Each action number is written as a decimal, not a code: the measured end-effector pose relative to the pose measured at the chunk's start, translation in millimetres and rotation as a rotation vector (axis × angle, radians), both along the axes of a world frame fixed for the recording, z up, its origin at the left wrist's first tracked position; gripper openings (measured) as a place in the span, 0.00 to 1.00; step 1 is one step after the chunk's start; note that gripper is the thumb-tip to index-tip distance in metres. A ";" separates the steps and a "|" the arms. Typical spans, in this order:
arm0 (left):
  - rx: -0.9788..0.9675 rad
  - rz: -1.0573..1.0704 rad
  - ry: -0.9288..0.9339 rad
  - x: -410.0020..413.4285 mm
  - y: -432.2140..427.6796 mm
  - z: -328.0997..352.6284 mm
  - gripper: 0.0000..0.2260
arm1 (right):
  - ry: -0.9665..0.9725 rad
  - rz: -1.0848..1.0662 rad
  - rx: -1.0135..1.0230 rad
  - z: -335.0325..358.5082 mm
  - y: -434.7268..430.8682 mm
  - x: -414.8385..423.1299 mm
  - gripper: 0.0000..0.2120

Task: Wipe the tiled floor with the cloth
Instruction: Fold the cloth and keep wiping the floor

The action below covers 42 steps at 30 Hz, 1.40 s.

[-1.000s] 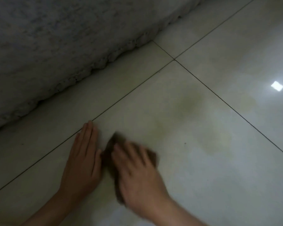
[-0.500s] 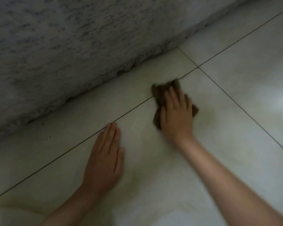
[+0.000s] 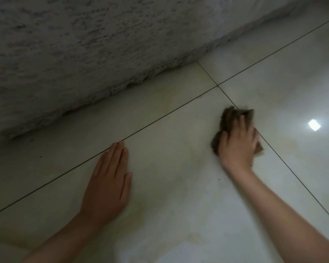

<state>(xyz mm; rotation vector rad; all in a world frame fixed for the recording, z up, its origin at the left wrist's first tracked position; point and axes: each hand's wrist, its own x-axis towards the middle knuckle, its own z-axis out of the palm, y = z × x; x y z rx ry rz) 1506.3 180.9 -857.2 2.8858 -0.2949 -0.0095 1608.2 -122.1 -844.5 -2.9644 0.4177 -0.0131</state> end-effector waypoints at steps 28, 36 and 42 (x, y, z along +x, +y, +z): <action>0.021 0.002 -0.016 0.0 -1.5 -5.1 0.26 | -0.079 0.149 0.136 -11.5 -13.8 -90.9 0.25; 0.031 0.001 -0.023 0.8 -1.7 -2.9 0.26 | 0.115 0.843 0.237 13.9 -18.7 -43.3 0.17; 0.045 -0.022 -0.032 0.9 0.8 -7.8 0.26 | -0.076 0.067 0.149 5.4 -52.9 44.2 0.29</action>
